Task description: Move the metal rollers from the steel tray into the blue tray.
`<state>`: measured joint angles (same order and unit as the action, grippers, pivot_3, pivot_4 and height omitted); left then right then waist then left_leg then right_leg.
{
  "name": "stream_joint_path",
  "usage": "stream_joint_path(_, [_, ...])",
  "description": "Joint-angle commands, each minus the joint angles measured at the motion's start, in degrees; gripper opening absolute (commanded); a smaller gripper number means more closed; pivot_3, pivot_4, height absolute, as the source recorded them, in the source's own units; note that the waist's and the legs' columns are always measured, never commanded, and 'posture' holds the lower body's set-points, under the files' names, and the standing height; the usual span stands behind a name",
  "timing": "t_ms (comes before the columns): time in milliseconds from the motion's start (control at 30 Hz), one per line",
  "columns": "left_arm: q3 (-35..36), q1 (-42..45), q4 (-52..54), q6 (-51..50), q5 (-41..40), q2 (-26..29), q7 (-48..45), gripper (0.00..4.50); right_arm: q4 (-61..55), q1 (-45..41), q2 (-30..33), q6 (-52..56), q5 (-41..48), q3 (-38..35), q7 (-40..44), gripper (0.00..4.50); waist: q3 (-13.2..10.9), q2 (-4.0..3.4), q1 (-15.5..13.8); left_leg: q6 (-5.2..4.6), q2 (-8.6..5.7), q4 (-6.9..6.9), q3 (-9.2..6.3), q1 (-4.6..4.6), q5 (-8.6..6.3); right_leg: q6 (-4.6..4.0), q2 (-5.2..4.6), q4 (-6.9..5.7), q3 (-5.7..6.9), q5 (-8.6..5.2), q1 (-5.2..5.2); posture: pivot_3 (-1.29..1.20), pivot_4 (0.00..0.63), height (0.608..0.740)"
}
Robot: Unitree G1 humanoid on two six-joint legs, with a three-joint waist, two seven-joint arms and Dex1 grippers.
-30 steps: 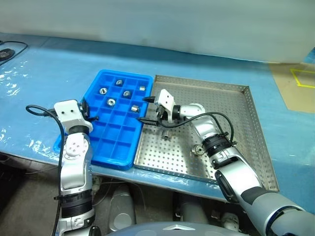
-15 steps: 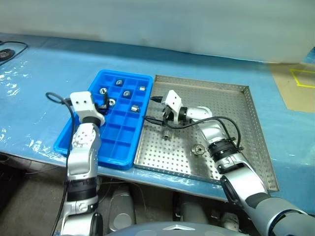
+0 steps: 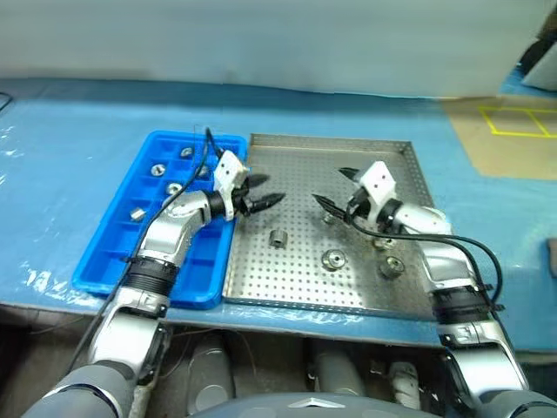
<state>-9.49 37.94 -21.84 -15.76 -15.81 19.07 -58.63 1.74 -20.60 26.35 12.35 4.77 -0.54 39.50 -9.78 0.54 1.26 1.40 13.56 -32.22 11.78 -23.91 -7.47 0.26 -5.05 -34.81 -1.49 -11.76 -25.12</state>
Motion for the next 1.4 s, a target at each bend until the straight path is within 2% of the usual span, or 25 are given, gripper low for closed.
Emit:
stream_joint_path(33, [-4.92, 3.62, -4.7, 2.43, 5.28, 4.27, -7.75, 3.26, -6.79, 2.13, 0.09, 2.1, 1.61, -1.31, -1.75, 4.5, 0.01, -0.01, 1.34, 0.0, 0.01, 0.0, 0.02, 0.05, 0.0, 0.0, 0.01, -0.03, -0.03, 0.0, 0.0, -0.52, 0.15, 0.74])
stream_joint_path(133, [-6.8, 5.29, -9.07, 4.98, 8.28, 5.63, -9.64, 3.26, -8.14, 2.99, -0.11, 3.08, 1.51, -0.97, -2.47, 4.5, 0.04, -0.06, 3.07, 0.02, 0.0, 0.0, 0.04, 0.25, -0.01, 0.0, 0.06, -0.06, -0.04, 0.01, 0.09, -0.52, 0.15, 0.74])
stream_joint_path(233, [-7.95, 5.29, -9.49, 5.39, 9.26, 5.93, -12.64, 2.7, -7.25, 2.35, 0.02, 2.74, 0.1, 0.73, -2.72, 4.5, 0.06, -0.1, 4.17, 0.02, -0.06, -0.01, 0.06, 0.35, -0.03, 0.01, 0.06, -0.05, -0.03, 0.01, 0.18, -0.52, 0.15, 0.74])
stream_joint_path(400, [-6.87, 4.21, -7.11, 3.86, 8.09, 5.01, -13.83, 1.04, -5.22, 0.52, -0.14, 2.36, 0.18, 1.73, -2.94, 4.5, 0.07, -0.12, 4.44, -0.01, -0.09, -0.01, 0.06, 0.34, -0.05, -0.01, 0.07, -0.04, -0.03, 0.02, 0.18, -0.49, 0.15, 0.74])
stream_joint_path(567, [-2.87, 3.96, -4.57, 0.33, 4.6, 4.08, -12.61, 1.04, -3.45, 0.12, -0.18, 1.28, -0.5, 3.04, -2.71, 4.5, 0.07, -0.12, 4.09, -0.08, -0.08, -0.01, 0.06, 0.27, -0.09, -0.01, 0.05, 0.02, -0.03, 0.02, 0.22, -0.47, 0.15, 0.74])
stream_joint_path(667, [-1.07, 2.85, -2.03, -2.64, 2.2, 4.95, -13.07, 1.64, -3.02, -0.2, -0.64, 1.05, -0.18, 3.81, -2.63, 4.5, 0.06, -0.12, 4.08, -0.09, -0.08, -0.02, 0.06, 0.2, -0.09, -0.02, 0.05, 0.03, -0.03, 0.02, 0.14, -0.46, 0.15, 0.74])
stream_joint_path(900, [-1.65, -1.76, 7.06, -9.32, -0.49, 10.23, -17.12, 3.86, -0.87, -1.24, -1.06, -0.2, -0.57, 4.93, -2.08, 4.5, 0.06, -0.13, 3.98, -0.08, -0.01, -0.01, 0.06, 0.25, -0.09, -0.02, 0.07, 0.02, -0.02, 0.02, 0.16, -0.43, 0.15, 0.74])
stream_joint_path(1033, [-4.52, -4.51, 10.21, -9.63, 0.84, 12.63, -19.15, 3.86, 0.13, -1.89, -1.36, -0.8, -0.56, 5.56, -1.89, 4.5, 0.06, -0.13, 3.78, -0.07, -0.04, -0.01, 0.06, 0.27, -0.09, -0.02, 0.06, 0.01, -0.02, 0.02, 0.18, -0.41, 0.15, 0.74])
stream_joint_path(1233, [-9.19, -5.28, 6.55, -2.28, 9.03, 11.22, -12.84, 3.86, 0.22, -2.26, -2.08, -1.05, -0.14, 5.66, -1.87, 4.5, 0.13, -0.26, 3.81, -0.06, -0.04, 0.01, 0.06, 0.6, -0.1, -0.01, 0.06, 0.01, -0.02, 0.02, 0.51, -0.42, 0.15, 0.74])
stream_joint_path(1367, [-10.74, -4.58, 6.29, -0.81, 10.73, 10.58, -13.06, 2.99, 0.41, -2.23, -1.98, -1.23, 0.03, 5.36, -1.73, 4.5, 0.22, -0.41, 4.0, -0.04, -0.05, 0.0, 0.05, 0.86, -0.09, 0.33, 0.05, -0.01, -0.01, -0.19, 0.66, -0.42, 0.15, 0.74])
stream_joint_path(1400, [-10.89, -4.32, 5.74, 0.09, 11.5, 10.42, -12.48, 2.64, 0.39, -2.35, -2.1, -1.2, 0.2, 5.2, -1.81, 4.5, 0.24, -0.44, 3.98, -0.04, -0.07, 0.0, 0.05, 0.86, -0.09, 0.37, 0.05, -0.01, -0.02, -0.21, 0.66, -0.41, 0.15, 0.74])
